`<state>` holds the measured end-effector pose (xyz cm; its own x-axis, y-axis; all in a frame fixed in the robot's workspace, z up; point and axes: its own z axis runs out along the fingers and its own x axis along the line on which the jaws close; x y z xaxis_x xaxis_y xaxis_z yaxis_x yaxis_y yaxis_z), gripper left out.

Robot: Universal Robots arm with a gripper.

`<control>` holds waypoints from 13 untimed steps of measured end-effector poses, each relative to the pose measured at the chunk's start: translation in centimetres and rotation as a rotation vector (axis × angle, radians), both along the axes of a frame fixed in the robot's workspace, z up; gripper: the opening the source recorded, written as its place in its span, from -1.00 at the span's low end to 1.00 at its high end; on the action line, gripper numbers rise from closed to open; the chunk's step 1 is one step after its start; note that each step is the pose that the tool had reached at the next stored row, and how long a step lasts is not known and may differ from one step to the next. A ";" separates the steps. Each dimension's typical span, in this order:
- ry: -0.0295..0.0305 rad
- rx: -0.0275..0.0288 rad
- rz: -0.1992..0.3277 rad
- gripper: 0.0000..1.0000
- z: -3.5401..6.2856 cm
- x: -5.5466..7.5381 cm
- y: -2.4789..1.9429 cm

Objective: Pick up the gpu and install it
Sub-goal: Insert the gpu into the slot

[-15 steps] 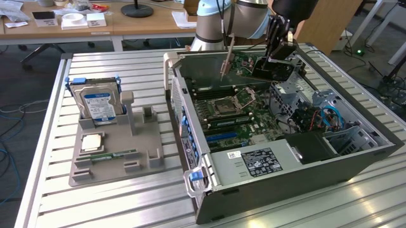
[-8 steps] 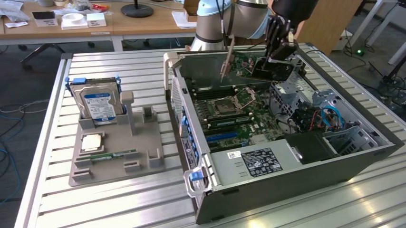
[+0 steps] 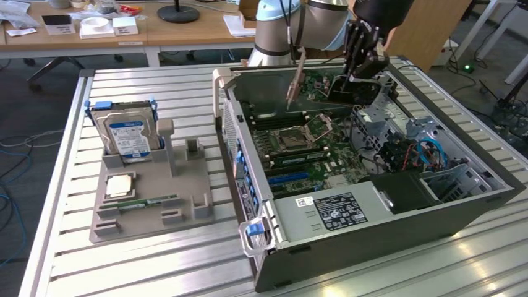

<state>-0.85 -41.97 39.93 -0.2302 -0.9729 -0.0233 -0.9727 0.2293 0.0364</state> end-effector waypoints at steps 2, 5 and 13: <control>0.0000 0.0000 0.012 -0.47 -0.01 0.0 0.01; 0.0000 0.0000 0.033 -0.47 -0.04 0.0 0.02; 0.0000 0.0000 0.104 -0.47 -0.15 0.0 0.04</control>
